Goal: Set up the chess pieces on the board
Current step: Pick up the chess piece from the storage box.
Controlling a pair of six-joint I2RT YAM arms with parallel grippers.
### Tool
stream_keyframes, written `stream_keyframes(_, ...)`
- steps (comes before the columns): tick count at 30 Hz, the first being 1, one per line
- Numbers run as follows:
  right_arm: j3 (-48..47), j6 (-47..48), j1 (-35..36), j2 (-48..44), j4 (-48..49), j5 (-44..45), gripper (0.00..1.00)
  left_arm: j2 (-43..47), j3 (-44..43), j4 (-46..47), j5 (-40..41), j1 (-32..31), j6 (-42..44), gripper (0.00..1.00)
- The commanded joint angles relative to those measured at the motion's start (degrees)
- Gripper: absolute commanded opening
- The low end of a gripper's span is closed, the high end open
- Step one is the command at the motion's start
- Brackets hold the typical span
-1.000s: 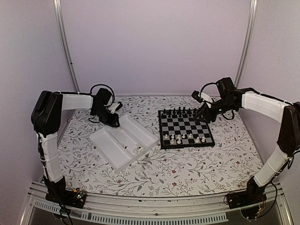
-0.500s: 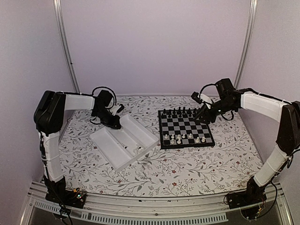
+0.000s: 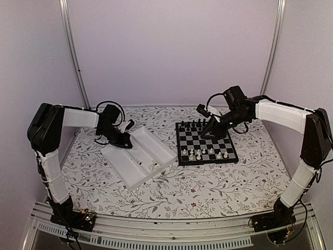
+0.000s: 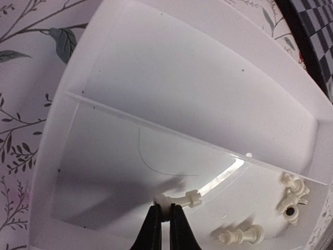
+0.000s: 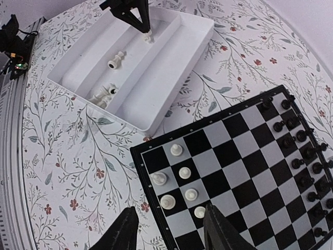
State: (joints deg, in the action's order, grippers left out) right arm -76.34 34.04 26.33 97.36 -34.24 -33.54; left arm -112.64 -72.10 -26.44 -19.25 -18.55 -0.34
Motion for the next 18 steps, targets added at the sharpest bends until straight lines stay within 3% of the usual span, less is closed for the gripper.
stream_keyframes(1, -6.0, -0.9, 4.0, 3.6, -3.2, -4.0, 0.46, 6.1, 4.4, 4.5, -5.3, 0.5, -3.8, 0.02)
stream_keyframes(6, -11.3, -6.4, 6.6, 8.5, -0.4, -4.1, 0.45, 11.5, 9.5, 10.0, -9.7, 0.5, -8.3, 0.02)
stream_keyframes(9, -11.7, -18.5, 7.5, 10.2, 7.5, 7.1, 0.45, 14.3, 12.5, 15.4, -14.4, 0.6, -12.9, 0.02)
stream_keyframes(18, -25.0, -26.8, 13.3, 21.9, 11.7, 1.1, 0.44, 17.7, 16.0, 27.6, -21.5, 0.5, -24.1, 0.03)
